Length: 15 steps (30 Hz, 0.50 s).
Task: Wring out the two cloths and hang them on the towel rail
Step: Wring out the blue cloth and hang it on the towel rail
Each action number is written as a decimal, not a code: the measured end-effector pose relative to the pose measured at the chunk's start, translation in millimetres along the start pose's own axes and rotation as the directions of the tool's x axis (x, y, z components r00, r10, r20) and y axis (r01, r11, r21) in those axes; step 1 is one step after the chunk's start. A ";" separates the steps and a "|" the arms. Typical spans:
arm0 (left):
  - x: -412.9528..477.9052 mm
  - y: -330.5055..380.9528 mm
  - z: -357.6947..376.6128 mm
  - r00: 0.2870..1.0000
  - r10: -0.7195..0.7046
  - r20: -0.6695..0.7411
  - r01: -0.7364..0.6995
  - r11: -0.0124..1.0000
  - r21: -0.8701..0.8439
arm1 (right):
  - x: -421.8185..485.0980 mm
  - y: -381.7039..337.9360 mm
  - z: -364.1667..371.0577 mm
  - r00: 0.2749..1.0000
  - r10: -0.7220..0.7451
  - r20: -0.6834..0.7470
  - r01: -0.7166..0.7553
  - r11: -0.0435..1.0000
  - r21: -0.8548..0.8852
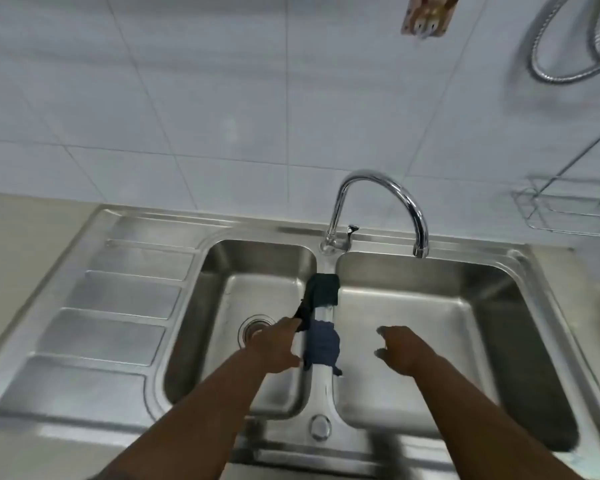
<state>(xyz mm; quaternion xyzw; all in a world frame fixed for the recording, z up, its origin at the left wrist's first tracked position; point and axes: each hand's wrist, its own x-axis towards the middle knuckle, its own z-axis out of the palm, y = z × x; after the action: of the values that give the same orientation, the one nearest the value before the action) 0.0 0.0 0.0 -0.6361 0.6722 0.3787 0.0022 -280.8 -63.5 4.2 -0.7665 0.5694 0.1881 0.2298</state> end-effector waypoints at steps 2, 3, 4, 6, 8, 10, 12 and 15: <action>5.3 6.5 12.4 0.998 0.070 -0.008 -0.070 0.986 -0.149 | 4.2 -14.8 13.2 0.998 -0.055 0.038 0.051 0.993 0.106; 4.7 10.9 18.1 0.996 0.085 -0.002 -0.083 0.978 -0.193 | 5.3 -23.7 20.2 0.994 -0.099 0.035 0.092 0.982 0.163; 5.8 16.2 23.1 0.996 0.091 -0.016 -0.093 0.973 -0.210 | 5.3 -34.6 25.3 0.988 -0.151 0.015 0.144 0.965 0.220; 9.9 21.8 30.4 0.994 0.083 -0.064 -0.094 0.978 -0.189 | 10.0 -49.2 34.3 0.978 -0.205 -0.032 0.203 0.914 0.350; 12.5 25.1 31.8 0.992 0.064 -0.112 -0.080 0.987 -0.137 | 11.5 -58.9 38.2 0.977 -0.190 -0.093 0.212 0.878 0.430; 15.4 25.1 33.3 0.987 0.065 -0.144 -0.080 0.992 -0.098 | 14.6 -64.7 45.1 0.983 -0.133 -0.129 0.177 0.878 0.446; 14.9 26.3 33.3 0.982 0.084 -0.170 -0.092 0.995 -0.040 | 13.0 -64.8 47.9 0.980 -0.124 -0.158 0.179 0.895 0.409; 10.9 26.5 32.0 0.977 0.120 -0.174 -0.109 0.992 0.068 | 7.2 -66.0 41.3 0.965 -0.172 -0.197 0.237 0.894 0.380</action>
<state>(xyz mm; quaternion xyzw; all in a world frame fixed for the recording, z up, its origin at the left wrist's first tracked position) -40.1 4.6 -14.7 -0.6272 0.7160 0.3003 -0.0613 -216.6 -29.6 -24.6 -0.7713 0.5284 -0.0191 0.3543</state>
